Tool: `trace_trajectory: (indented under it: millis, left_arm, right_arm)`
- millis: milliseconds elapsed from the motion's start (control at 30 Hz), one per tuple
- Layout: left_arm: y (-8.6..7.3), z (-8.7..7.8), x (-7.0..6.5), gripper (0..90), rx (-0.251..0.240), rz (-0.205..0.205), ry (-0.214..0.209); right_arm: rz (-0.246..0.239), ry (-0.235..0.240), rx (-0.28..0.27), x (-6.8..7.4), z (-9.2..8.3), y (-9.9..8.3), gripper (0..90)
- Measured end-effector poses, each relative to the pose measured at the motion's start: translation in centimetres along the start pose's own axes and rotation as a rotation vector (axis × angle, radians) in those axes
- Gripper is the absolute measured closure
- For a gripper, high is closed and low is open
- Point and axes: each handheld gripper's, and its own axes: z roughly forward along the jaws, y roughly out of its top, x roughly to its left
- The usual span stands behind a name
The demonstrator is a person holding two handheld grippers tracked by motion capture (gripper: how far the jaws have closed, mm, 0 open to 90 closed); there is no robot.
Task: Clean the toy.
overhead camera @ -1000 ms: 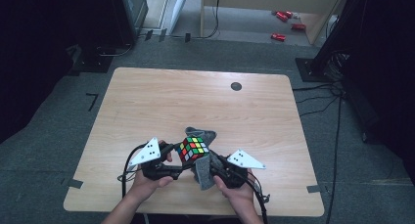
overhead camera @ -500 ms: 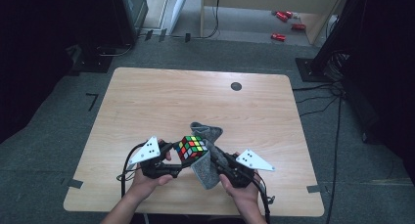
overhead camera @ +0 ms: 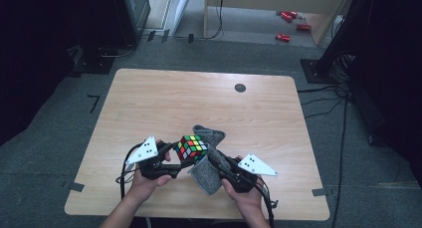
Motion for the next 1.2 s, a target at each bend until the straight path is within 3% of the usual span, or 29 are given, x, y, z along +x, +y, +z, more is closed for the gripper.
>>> trace_trajectory:
  millis: [67,200,300,367,467,567,633,767,833,900,1067,1200]
  left_arm:
    - [0.0,-0.1,0.0,34.5,-0.007,-0.003,0.001]
    - [0.2,-0.5,0.4,34.5,-0.023,-0.021,0.01]
    - [0.2,-0.6,0.6,34.5,-0.024,-0.027,0.019]
    - [0.2,-0.6,0.6,34.5,-0.025,-0.028,0.016]
    - [0.1,-0.3,0.3,34.5,-0.017,-0.016,-0.003]
    - [0.1,-0.1,0.1,34.5,-0.015,-0.014,-0.017]
    - [0.2,-0.3,0.1,34.5,-0.029,-0.015,-0.007]
    - [0.3,-0.8,0.7,34.5,-0.046,-0.034,0.019]
    - [0.3,-1.0,0.8,34.5,-0.049,-0.038,0.026]
    - [0.3,-1.0,0.7,34.5,-0.049,-0.036,0.026]
    - [0.2,-0.5,0.4,34.5,-0.023,-0.022,0.009]
    - [0.1,-0.2,0.2,34.5,-0.014,-0.018,-0.001]
  right_arm:
    - [-0.025,0.033,0.016,0.3,0.2,-0.2,72.6]
    - [-0.056,0.103,0.11,0.7,1.1,-1.0,72.5]
    - [-0.106,0.099,0.148,1.1,1.5,-1.3,72.3]
    - [-0.101,0.069,0.129,0.9,1.3,-1.1,72.4]
    - [-0.045,0.005,0.048,0.3,0.6,-0.7,72.5]
    - [-0.052,0.02,-0.013,0.3,0.0,-0.3,72.5]
    - [-0.083,0.055,0.009,0.7,0.2,-0.4,73.1]
    - [-0.13,0.131,0.117,1.5,1.2,-1.4,73.0]
    - [-0.167,0.127,0.147,1.9,1.6,-1.7,72.9]
    - [-0.177,0.106,0.136,1.7,1.5,-1.5,72.9]
    - [-0.101,0.026,0.012,0.1,0.0,-0.3,72.9]
    - [-0.122,0.052,0.01,0.4,0.0,-0.3,72.5]
